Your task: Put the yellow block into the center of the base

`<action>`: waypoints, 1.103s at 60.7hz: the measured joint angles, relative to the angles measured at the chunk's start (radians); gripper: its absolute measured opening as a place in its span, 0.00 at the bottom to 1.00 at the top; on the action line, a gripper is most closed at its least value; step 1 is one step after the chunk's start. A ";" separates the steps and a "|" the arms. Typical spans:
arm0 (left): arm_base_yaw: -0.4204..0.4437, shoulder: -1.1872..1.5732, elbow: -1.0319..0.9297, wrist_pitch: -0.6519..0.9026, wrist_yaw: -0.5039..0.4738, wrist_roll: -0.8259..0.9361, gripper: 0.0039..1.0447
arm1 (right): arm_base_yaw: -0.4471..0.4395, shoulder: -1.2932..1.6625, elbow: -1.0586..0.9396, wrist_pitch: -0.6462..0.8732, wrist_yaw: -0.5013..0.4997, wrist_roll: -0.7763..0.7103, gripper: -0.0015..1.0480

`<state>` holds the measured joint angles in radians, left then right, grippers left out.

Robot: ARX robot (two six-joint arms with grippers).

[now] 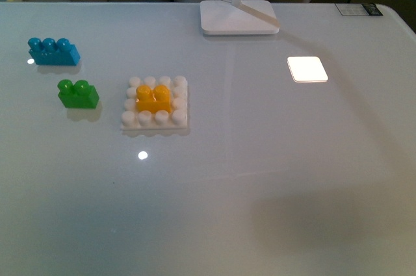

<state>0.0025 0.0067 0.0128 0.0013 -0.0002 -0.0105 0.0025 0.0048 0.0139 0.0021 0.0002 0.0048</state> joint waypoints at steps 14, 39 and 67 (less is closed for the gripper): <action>0.000 0.000 0.000 0.000 0.000 0.000 0.02 | 0.000 0.000 0.000 0.000 0.000 0.000 0.92; 0.000 0.000 0.000 0.000 0.000 0.000 0.73 | 0.000 0.000 0.000 0.000 0.000 0.000 0.92; 0.000 0.000 0.000 0.000 0.000 0.003 0.93 | 0.000 0.000 0.000 0.000 0.000 0.000 0.92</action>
<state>0.0025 0.0063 0.0128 0.0013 -0.0002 -0.0078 0.0021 0.0048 0.0139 0.0021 0.0002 0.0048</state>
